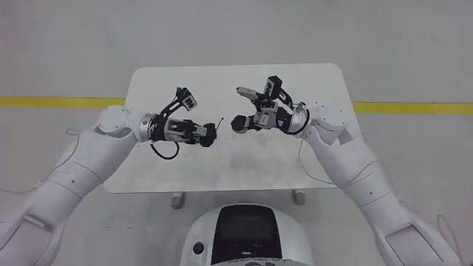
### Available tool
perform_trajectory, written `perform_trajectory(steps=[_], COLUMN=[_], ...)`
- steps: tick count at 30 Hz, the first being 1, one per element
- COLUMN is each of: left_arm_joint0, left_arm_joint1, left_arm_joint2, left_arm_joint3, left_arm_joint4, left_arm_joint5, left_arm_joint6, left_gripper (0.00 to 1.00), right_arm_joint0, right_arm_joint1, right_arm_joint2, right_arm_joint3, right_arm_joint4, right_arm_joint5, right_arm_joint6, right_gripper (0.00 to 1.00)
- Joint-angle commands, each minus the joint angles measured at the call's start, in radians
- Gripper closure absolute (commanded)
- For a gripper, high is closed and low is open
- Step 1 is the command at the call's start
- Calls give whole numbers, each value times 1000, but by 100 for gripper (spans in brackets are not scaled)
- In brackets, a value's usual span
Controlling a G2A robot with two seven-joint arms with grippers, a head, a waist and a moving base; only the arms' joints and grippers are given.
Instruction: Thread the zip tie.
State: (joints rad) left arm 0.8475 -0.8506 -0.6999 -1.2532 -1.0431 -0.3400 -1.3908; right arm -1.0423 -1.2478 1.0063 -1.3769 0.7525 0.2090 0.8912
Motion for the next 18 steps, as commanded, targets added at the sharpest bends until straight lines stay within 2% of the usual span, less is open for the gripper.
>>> perform_trajectory(steps=[1, 6, 7, 9, 10, 18], left_arm_joint0=[9, 12, 12, 12, 12, 12], left_arm_joint1=[-2, -3, -3, -3, -3, -3], left_arm_joint2=[-2, -4, -4, -4, -4, -4], left_arm_joint3=[0, 0, 0, 0, 0, 0], left_arm_joint4=[-13, -8, -8, -8, -8, -8], left_arm_joint5=[0, 0, 0, 0, 0, 0], left_arm_joint6=[1, 1, 1, 1, 1, 1], left_gripper=[100, 100, 100, 100, 100, 100], right_arm_joint0=[4, 12, 12, 9, 8, -14], right_arm_joint1=[-2, -6, -6, -7, -8, -10], right_arm_joint2=[-6, -18, -18, -20, -21, -28], right_arm_joint3=[4, 13, 13, 15, 14, 7], right_arm_joint4=[4, -3, -3, -4, -4, 3], right_arm_joint5=[-2, -2, -3, -6, -8, -16], right_arm_joint6=[7, 14, 14, 10, 9, 5], right_gripper=[0, 2, 21, 45, 53, 62])
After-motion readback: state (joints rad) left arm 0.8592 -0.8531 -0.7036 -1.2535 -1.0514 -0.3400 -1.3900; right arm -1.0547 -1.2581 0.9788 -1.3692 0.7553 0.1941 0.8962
